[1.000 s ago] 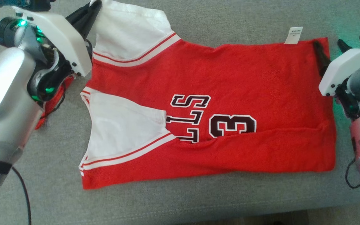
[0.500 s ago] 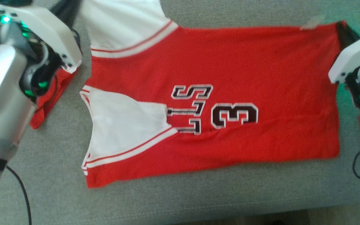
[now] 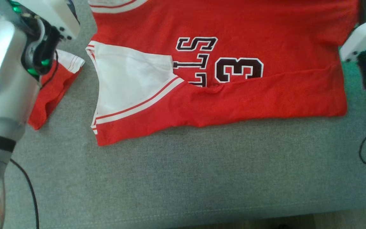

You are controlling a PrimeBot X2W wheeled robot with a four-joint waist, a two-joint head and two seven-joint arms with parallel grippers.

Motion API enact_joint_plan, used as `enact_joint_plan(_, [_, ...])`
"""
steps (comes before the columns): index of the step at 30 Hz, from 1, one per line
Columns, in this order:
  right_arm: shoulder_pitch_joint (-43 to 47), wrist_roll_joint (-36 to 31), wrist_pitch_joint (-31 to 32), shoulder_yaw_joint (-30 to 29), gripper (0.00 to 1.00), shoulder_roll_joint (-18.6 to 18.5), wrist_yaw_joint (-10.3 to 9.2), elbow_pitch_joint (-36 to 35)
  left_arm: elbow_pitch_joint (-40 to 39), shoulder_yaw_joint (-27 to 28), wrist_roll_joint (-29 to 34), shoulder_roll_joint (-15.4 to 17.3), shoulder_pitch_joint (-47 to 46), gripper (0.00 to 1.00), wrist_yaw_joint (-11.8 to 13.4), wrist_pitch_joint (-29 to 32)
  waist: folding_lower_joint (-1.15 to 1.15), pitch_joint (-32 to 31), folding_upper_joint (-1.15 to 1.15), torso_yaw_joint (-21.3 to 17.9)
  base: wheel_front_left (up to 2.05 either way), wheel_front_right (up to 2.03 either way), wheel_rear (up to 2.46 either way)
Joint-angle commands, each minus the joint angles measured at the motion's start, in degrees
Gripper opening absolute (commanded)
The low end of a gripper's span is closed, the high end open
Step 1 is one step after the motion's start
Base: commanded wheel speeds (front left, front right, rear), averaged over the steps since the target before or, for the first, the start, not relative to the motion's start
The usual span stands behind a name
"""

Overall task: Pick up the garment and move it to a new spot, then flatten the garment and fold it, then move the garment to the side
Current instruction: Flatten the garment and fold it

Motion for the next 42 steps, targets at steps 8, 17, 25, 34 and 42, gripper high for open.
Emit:
enact_joint_plan(8, [0.62,2.49,-3.46,2.84,0.00,-0.35,0.19,1.23,2.21,-0.18,1.09,2.58,-0.85,0.00,-2.83,-0.96,0.00,-2.81,0.00,-0.11,0.00,0.00,0.00])
enact_joint_plan(17, [8.07,8.94,-0.10,8.95,0.00,-3.23,0.19,-1.54,-2.87,-4.38,1.71,5.92,6.77,0.00,-4.81,2.27,0.00,-8.86,0.00,-0.35,0.00,0.00,0.00])
enact_joint_plan(25, [17.74,16.46,9.71,15.78,0.00,-9.13,0.19,-9.26,-14.94,-7.66,0.01,13.06,18.79,0.00,-3.02,8.92,0.00,-13.66,0.00,0.03,0.00,0.00,0.00])
enact_joint_plan(34, [24.50,21.33,18.84,19.19,0.00,-14.08,0.19,-18.30,-26.89,-9.69,-2.45,18.39,27.38,0.00,0.55,14.74,0.00,-15.60,0.00,-0.07,0.00,0.00,0.00])
enact_joint_plan(42, [27.39,21.95,24.84,19.24,1.00,-15.46,0.19,-23.37,-27.33,-12.33,1.43,17.41,28.28,0.39,2.97,14.32,0.00,-15.12,0.00,-0.56,0.00,0.00,0.00])
